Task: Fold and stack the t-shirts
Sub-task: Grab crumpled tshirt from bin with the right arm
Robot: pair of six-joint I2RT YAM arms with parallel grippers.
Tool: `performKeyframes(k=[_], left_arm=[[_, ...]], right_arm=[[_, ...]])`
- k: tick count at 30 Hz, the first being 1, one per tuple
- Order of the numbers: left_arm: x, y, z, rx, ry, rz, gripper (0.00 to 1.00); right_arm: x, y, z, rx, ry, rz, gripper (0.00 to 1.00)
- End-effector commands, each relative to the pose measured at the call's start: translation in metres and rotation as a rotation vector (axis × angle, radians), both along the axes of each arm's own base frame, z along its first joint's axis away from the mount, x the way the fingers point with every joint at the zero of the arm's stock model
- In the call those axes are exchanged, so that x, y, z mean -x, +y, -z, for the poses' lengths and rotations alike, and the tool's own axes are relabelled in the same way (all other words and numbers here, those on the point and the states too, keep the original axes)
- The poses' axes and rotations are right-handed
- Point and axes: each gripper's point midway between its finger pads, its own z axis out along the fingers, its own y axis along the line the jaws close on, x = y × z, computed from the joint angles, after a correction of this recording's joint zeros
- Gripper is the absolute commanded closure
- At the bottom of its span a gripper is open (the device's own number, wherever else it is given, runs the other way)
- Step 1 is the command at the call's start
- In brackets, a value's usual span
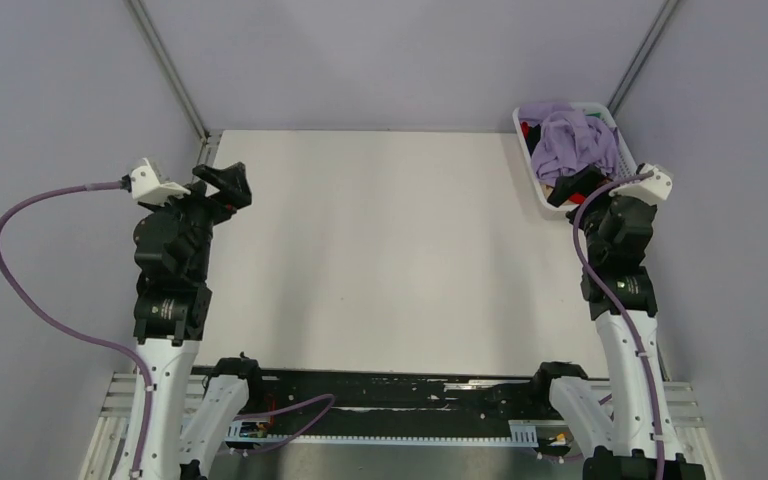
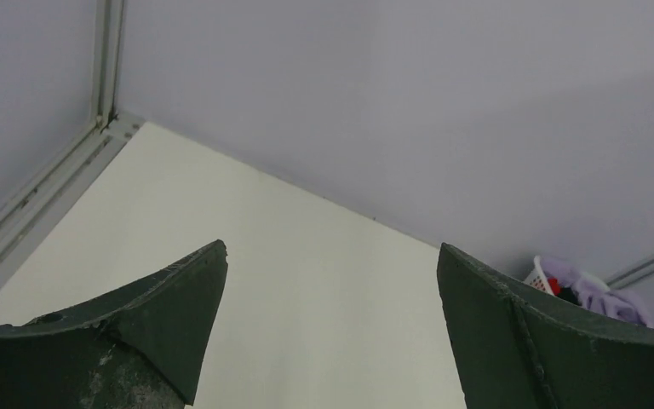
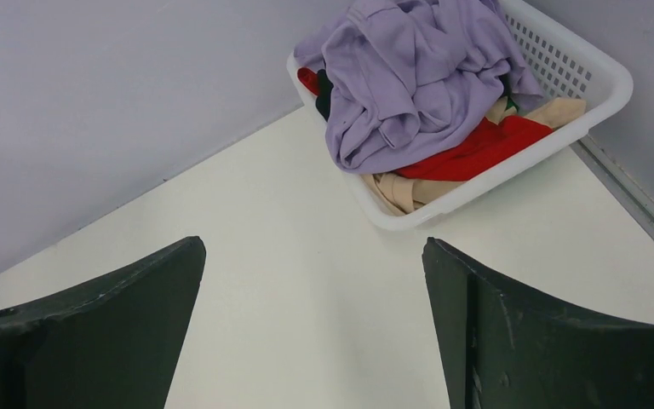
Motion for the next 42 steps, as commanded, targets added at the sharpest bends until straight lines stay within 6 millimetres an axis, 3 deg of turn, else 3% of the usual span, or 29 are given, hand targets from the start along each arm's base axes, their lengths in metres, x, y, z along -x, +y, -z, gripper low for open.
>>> performKeyframes(k=[1, 5, 8, 13, 15, 22, 25, 27, 29, 30, 34, 36, 38, 42], left_arm=[[-0.002, 0.008, 0.051, 0.012, 0.211, -0.045, 0.0], [-0.002, 0.01, 0.056, 0.004, 0.231, -0.058, 0.0], [-0.001, 0.016, 0.06, 0.01, 0.234, -0.092, 0.0], [-0.004, 0.02, 0.066, -0.01, 0.243, -0.109, 0.0], [-0.005, 0.02, 0.069, -0.009, 0.254, -0.112, 0.0], [-0.01, 0.025, 0.082, -0.004, 0.294, -0.144, 0.0], [-0.009, 0.026, 0.082, -0.002, 0.294, -0.149, 0.0], [-0.009, 0.026, 0.082, -0.002, 0.294, -0.146, 0.0], [-0.01, 0.024, 0.083, 0.001, 0.297, -0.14, 0.0], [-0.01, 0.023, 0.083, -0.001, 0.299, -0.132, 0.0], [-0.011, 0.016, 0.085, -0.008, 0.306, -0.089, 0.0], [-0.011, 0.014, 0.087, -0.003, 0.308, -0.082, 0.0], [-0.011, 0.014, 0.089, 0.007, 0.312, -0.08, 0.0], [-0.011, 0.008, 0.095, 0.016, 0.32, -0.054, 0.0]], right_arm=[[-0.004, -0.001, -0.004, -0.009, 0.01, 0.004, 0.0], [-0.026, 0.009, 0.0, 0.058, 0.058, -0.093, 0.0], [-0.055, -0.002, 0.009, 0.042, 0.115, -0.052, 0.0], [-0.126, -0.05, 0.014, 0.026, 0.173, 0.04, 0.0], [-0.162, -0.067, 0.029, 0.047, 0.216, 0.058, 0.0], [-0.26, -0.09, 0.06, 0.058, 0.252, -0.012, 0.01], [-0.285, -0.086, 0.069, 0.045, 0.242, -0.076, 0.16], [-0.295, -0.081, 0.065, 0.036, 0.221, -0.108, 0.47], [-0.298, -0.077, 0.048, 0.032, 0.181, -0.132, 0.87], [-0.298, -0.075, 0.036, 0.029, 0.159, -0.131, 0.99], [-0.28, -0.068, -0.028, 0.046, 0.049, -0.139, 1.0], [-0.265, -0.053, -0.063, 0.057, -0.013, -0.199, 1.0], [-0.239, -0.024, -0.104, 0.062, -0.089, -0.31, 1.0], [-0.183, 0.052, -0.15, 0.083, -0.191, -0.604, 1.0]])
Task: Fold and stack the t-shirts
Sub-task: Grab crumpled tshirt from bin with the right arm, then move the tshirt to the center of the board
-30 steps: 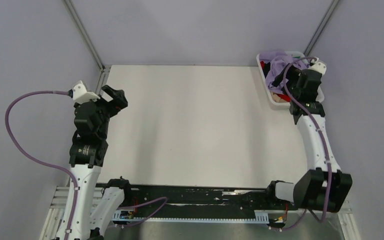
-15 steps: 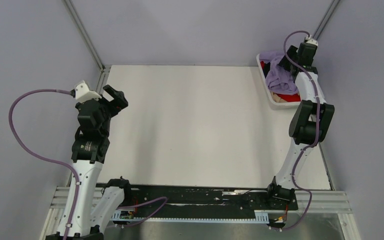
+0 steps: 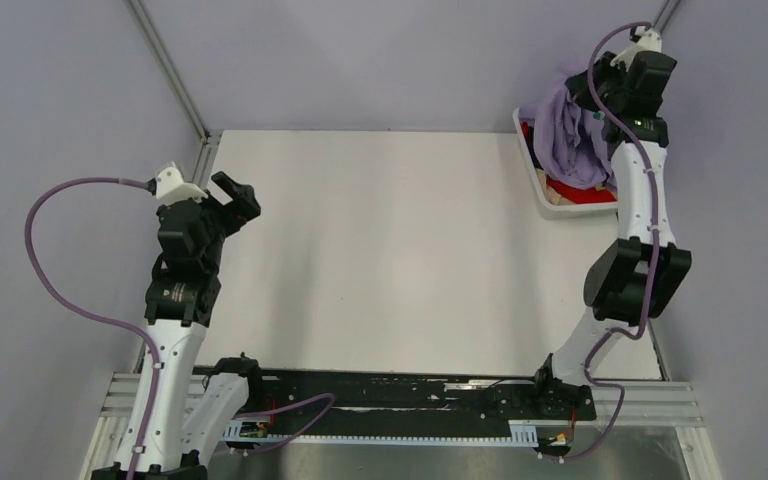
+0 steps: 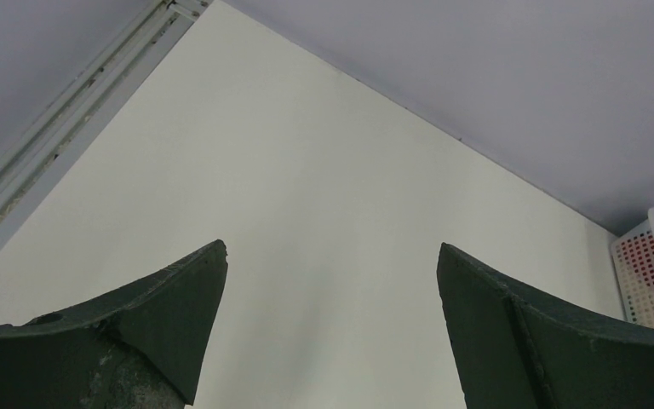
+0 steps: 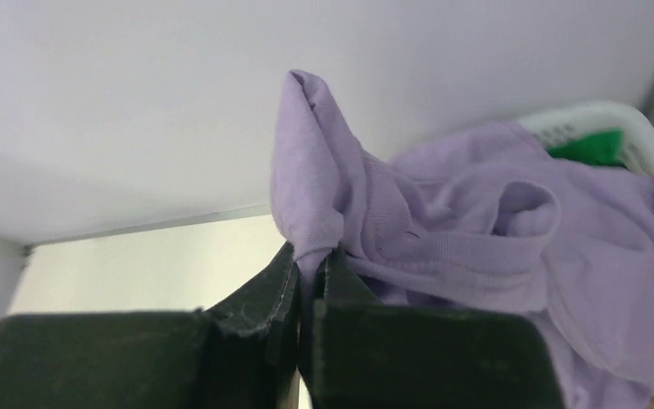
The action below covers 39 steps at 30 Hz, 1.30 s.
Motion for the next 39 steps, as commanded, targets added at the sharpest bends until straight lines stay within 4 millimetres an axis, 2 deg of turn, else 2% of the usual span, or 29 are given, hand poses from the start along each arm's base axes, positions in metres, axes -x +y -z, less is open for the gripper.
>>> performKeyframes(k=[1, 7, 12, 16, 19, 21, 23, 25, 28, 31, 34, 36, 37, 39], left_arm=[[0.0, -0.006, 0.005, 0.031, -0.002, 0.027, 0.0], [0.0, -0.012, 0.012, 0.05, 0.015, 0.055, 0.0], [0.001, -0.016, 0.018, 0.069, 0.035, 0.07, 0.0], [0.004, -0.017, 0.023, 0.083, 0.058, 0.069, 0.0], [0.007, -0.015, 0.026, 0.087, 0.081, 0.059, 0.0], [0.008, -0.014, 0.028, 0.091, 0.091, 0.048, 0.0], [0.009, -0.013, 0.031, 0.095, 0.101, 0.041, 0.0], [0.009, -0.014, 0.035, 0.1, 0.115, 0.041, 0.0], [0.007, -0.016, 0.044, 0.111, 0.14, 0.047, 0.0], [0.004, -0.022, 0.061, 0.124, 0.198, 0.073, 0.0], [-0.001, -0.034, 0.08, 0.146, 0.272, 0.135, 0.0], [-0.004, -0.043, 0.097, 0.165, 0.335, 0.172, 0.0], [-0.005, -0.045, 0.102, 0.171, 0.357, 0.186, 0.0], [-0.007, -0.057, 0.117, 0.198, 0.428, 0.243, 0.0]], right_arm=[[0.084, 0.104, -0.137, 0.012, -0.305, -0.382, 1.0], [0.158, 0.211, -0.201, 0.017, -0.47, -0.7, 1.0], [0.198, 0.276, -0.238, -0.025, -0.564, -0.893, 1.0], [0.214, 0.308, -0.253, -0.06, -0.61, -0.977, 1.0], [0.218, 0.313, -0.256, -0.089, -0.611, -0.992, 1.0], [0.218, 0.312, -0.249, -0.09, -0.594, -0.983, 1.0], [0.212, 0.308, -0.225, -0.088, -0.543, -0.942, 1.0], [0.205, 0.298, -0.193, -0.076, -0.479, -0.862, 1.0], [0.193, 0.264, -0.131, -0.099, -0.341, -0.65, 1.0], [0.184, 0.214, -0.028, -0.106, -0.116, -0.375, 1.0], [0.185, 0.148, 0.08, -0.078, 0.139, -0.047, 0.98], [0.193, 0.111, 0.129, -0.074, 0.276, 0.1, 0.86], [0.198, 0.1, 0.145, -0.085, 0.327, 0.138, 0.74], [0.2, 0.086, 0.159, -0.078, 0.375, 0.169, 0.28]])
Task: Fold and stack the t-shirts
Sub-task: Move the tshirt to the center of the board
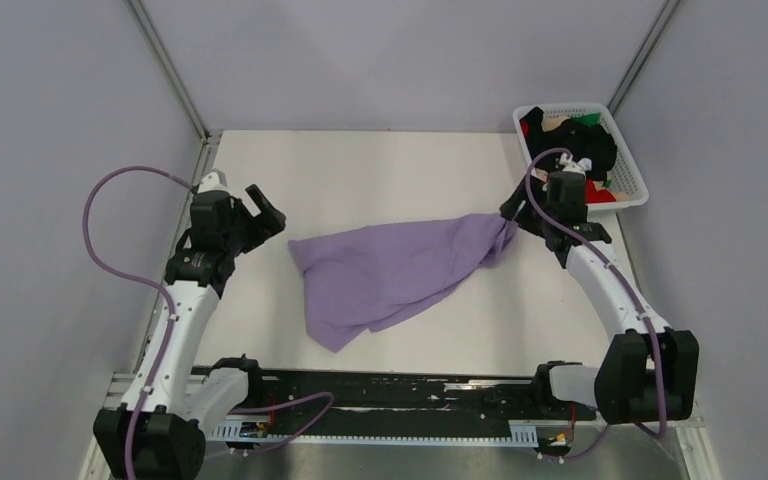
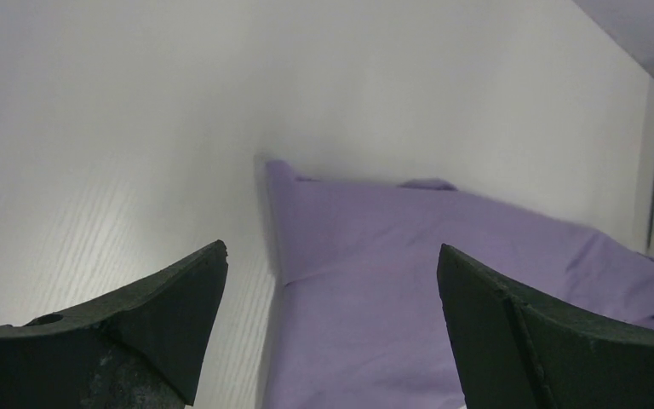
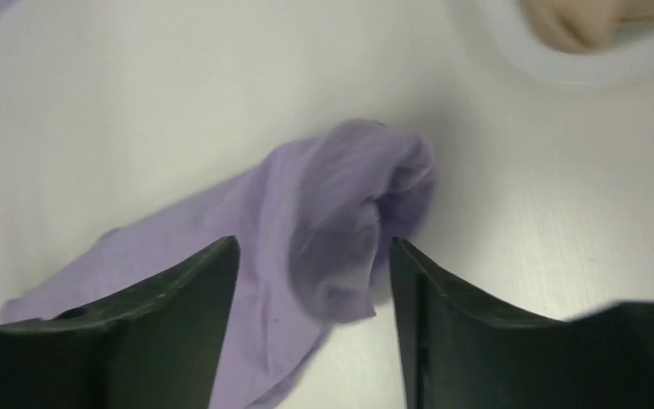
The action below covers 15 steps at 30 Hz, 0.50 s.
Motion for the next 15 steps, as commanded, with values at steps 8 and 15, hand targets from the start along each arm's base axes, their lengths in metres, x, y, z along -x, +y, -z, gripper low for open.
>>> performKeyframes(k=[8, 15], left_arm=[[0.029, -0.058, 0.08, 0.167, 0.345, 0.255, 0.0], [0.079, -0.082, 0.132, 0.188, 0.515, 0.306, 0.02]], right_arm=[[0.005, -0.055, 0.002, 0.06, 0.038, 0.224, 0.0], [0.012, -0.046, 0.022, 0.059, 0.077, 0.157, 0.0]])
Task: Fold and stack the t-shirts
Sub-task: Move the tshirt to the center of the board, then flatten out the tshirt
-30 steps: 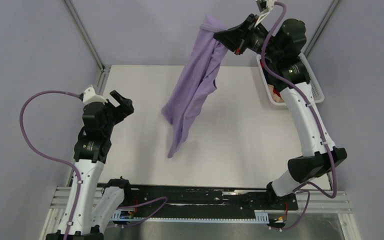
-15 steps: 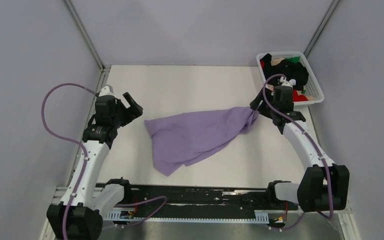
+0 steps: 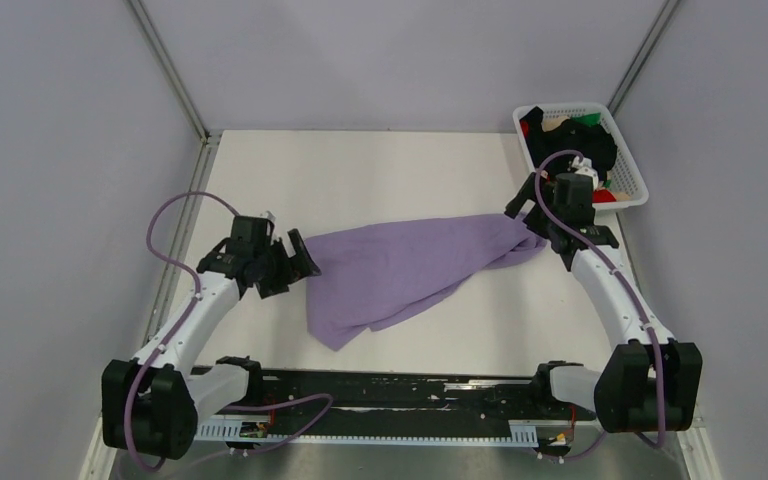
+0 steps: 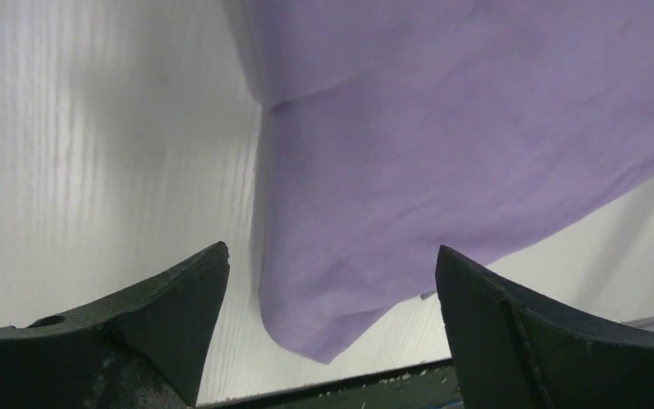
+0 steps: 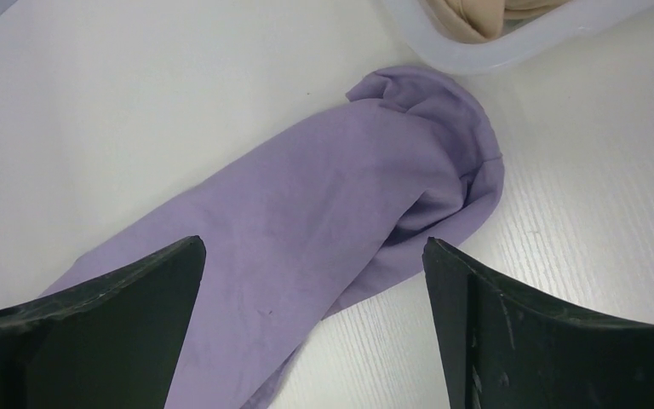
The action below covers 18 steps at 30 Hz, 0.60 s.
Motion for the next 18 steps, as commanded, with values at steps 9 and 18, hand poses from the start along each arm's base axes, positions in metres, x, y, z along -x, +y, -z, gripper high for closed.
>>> performKeyframes(k=[9, 18], left_arm=[[0.025, -0.037, 0.051, 0.087, 0.147, 0.07, 0.25], [0.027, -0.038, 0.085, 0.047, 0.299, 0.115, 0.88]], right_arm=[[-0.004, 0.008, 0.026, -0.01, 0.037, -0.046, 0.0], [-0.015, 0.009, 0.047, -0.035, 0.078, -0.025, 0.01]])
